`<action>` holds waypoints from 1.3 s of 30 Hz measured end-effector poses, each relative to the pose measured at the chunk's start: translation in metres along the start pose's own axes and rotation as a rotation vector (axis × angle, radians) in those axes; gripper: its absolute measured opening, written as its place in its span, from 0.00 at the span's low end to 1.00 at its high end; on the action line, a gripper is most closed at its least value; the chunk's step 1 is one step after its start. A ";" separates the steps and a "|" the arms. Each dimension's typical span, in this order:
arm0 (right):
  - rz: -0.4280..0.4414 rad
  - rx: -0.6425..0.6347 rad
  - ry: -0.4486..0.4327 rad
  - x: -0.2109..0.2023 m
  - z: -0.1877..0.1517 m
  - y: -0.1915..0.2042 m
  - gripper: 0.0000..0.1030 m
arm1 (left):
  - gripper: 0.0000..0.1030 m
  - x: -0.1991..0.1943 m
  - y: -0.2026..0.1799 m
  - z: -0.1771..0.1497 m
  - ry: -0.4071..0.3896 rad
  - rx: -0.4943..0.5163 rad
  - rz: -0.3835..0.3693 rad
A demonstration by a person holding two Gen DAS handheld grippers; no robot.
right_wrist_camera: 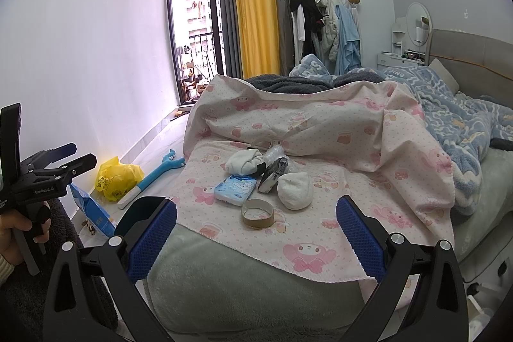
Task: Collect trash
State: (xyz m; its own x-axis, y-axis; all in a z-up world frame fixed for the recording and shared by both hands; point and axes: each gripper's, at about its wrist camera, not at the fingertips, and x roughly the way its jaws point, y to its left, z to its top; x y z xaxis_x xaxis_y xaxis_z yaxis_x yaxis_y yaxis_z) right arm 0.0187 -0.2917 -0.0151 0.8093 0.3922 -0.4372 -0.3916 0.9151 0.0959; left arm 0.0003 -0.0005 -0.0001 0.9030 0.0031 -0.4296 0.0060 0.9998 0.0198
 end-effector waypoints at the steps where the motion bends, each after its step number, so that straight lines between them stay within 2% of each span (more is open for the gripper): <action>1: 0.001 0.000 0.001 0.000 0.000 0.000 0.98 | 0.97 0.000 0.000 0.000 -0.001 0.000 0.000; 35: 0.000 -0.002 -0.001 0.001 0.000 0.001 0.98 | 0.97 0.000 0.000 0.000 0.002 0.001 0.001; 39: -0.001 -0.005 -0.001 0.001 0.000 0.001 0.98 | 0.97 0.000 0.000 0.000 0.004 0.005 0.018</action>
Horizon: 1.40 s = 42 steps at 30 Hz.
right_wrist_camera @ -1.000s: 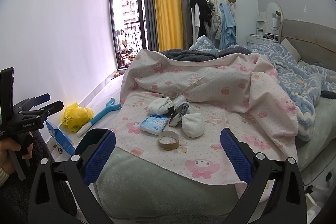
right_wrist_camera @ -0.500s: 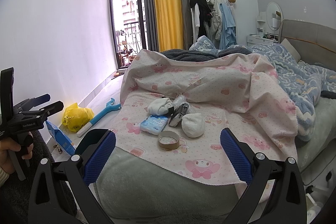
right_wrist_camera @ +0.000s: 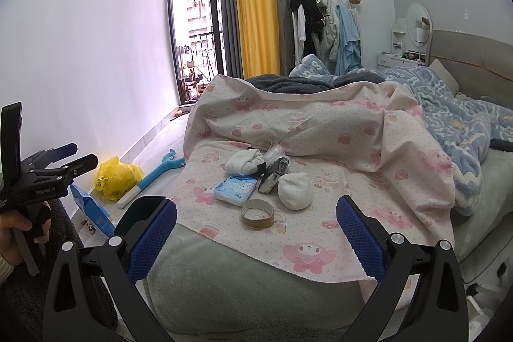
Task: Collect trash
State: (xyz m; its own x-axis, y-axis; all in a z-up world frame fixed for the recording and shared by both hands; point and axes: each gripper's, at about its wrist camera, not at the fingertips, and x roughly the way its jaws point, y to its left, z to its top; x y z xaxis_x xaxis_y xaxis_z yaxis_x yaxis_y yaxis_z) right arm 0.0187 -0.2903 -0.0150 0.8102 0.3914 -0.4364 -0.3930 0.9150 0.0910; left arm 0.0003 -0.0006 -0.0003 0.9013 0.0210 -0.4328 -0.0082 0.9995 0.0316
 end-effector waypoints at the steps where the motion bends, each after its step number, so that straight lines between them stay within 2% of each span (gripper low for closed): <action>1: 0.000 0.000 0.000 0.000 0.000 0.000 0.98 | 0.97 0.000 0.001 0.000 0.001 -0.005 -0.004; 9: -0.013 -0.044 0.036 0.005 0.007 0.006 0.97 | 0.97 0.001 0.002 0.001 -0.010 -0.019 -0.036; 17: 0.002 0.004 0.051 0.022 0.016 -0.002 0.97 | 0.96 0.014 -0.004 0.002 0.000 0.000 -0.087; 20: 0.015 -0.004 0.073 0.032 0.018 -0.005 0.97 | 0.96 0.024 -0.007 0.005 0.028 -0.005 -0.124; 23: 0.009 -0.022 0.097 0.046 0.018 -0.008 0.97 | 0.96 0.038 -0.012 0.005 0.061 -0.007 -0.130; 30: 0.056 -0.046 0.166 0.076 0.010 -0.022 0.97 | 0.96 0.064 -0.032 0.005 0.101 0.011 -0.192; 36: 0.101 -0.039 0.190 0.101 0.008 -0.039 0.97 | 0.96 0.088 -0.048 0.005 0.137 0.032 -0.266; 42: 0.121 -0.036 0.223 0.129 0.008 -0.059 0.95 | 0.95 0.114 -0.062 -0.002 0.184 0.052 -0.291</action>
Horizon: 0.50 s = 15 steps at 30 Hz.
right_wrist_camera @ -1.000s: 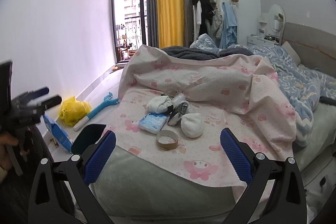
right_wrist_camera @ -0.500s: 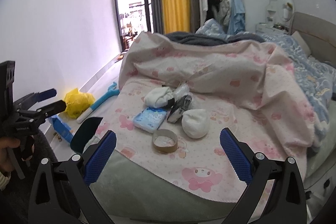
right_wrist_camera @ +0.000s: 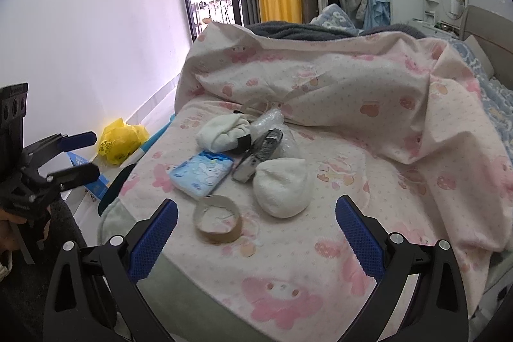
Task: Collect trash
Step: 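Grasp the white cloth ball with the right tool while the left tool grasps the blue wipe pack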
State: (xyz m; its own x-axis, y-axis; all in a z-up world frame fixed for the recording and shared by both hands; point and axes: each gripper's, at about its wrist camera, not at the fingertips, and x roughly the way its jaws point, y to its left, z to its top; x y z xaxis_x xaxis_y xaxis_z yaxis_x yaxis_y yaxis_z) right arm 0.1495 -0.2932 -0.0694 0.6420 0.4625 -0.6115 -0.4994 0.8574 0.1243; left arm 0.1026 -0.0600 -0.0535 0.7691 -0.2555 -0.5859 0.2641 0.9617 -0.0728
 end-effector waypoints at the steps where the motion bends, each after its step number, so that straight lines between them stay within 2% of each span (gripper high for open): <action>1: 0.006 0.003 0.004 0.003 0.001 -0.003 0.95 | 0.95 0.004 -0.001 0.000 0.008 0.004 -0.001; 3: 0.017 0.009 0.012 0.009 0.002 -0.007 0.93 | 0.94 0.014 -0.002 -0.002 0.027 0.010 -0.005; 5: 0.032 0.015 0.020 0.016 0.003 -0.012 0.90 | 0.88 0.024 -0.004 -0.004 0.048 0.015 -0.017; 9: 0.047 0.020 0.043 0.027 0.005 -0.020 0.79 | 0.86 0.039 -0.006 -0.007 0.080 0.019 -0.028; 15: 0.074 0.040 0.079 0.049 0.006 -0.034 0.78 | 0.85 0.057 -0.007 -0.009 0.113 0.010 -0.040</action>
State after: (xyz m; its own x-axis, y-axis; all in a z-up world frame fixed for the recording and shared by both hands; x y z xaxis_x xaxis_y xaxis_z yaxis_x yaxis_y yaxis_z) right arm 0.2009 -0.2982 -0.0992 0.5557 0.5073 -0.6587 -0.5190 0.8306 0.2019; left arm 0.1395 -0.0805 -0.0935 0.6875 -0.2801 -0.6700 0.2993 0.9499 -0.0899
